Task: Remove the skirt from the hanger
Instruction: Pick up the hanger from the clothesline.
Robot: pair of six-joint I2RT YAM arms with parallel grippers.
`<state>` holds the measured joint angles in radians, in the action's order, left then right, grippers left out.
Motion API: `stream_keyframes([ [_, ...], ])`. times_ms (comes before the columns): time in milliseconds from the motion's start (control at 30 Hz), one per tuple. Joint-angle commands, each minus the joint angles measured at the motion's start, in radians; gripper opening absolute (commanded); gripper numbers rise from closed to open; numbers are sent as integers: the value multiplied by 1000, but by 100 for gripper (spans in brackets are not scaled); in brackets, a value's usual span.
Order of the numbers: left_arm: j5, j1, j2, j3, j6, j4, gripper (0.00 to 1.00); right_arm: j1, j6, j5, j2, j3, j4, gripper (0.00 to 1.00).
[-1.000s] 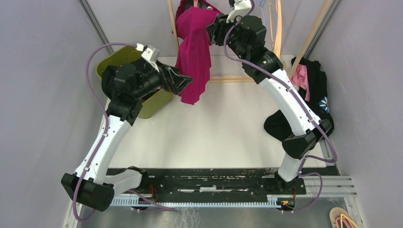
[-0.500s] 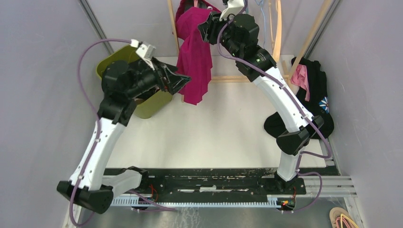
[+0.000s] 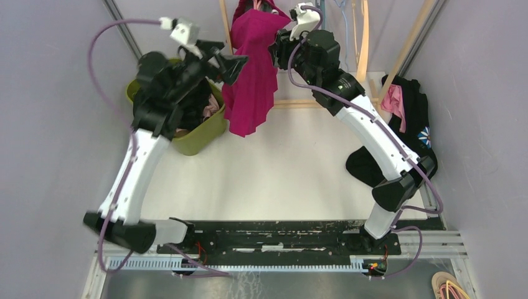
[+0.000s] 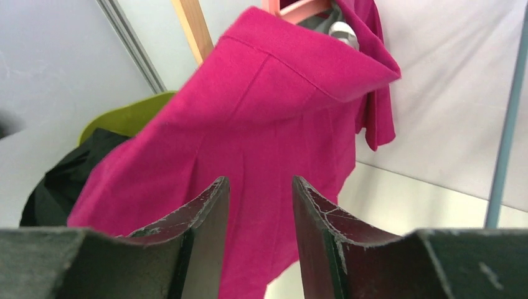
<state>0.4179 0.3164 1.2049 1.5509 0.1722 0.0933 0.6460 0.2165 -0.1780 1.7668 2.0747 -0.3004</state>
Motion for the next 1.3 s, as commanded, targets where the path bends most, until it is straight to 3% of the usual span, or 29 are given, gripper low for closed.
stream_keyframes([
  [0,-52,2,220,137,-79,-73,100,1,-49,-21,-117,-78,70,47],
  [267,-118,3,458,378,-138,-79,99,1,-112,-44,-213,-215,99,48],
  [833,-127,3,573,408,-115,-142,99,-3,-121,-66,-200,-222,107,48],
  [1267,124,129,535,332,210,-339,99,-2,-122,-65,-185,-218,110,48],
])
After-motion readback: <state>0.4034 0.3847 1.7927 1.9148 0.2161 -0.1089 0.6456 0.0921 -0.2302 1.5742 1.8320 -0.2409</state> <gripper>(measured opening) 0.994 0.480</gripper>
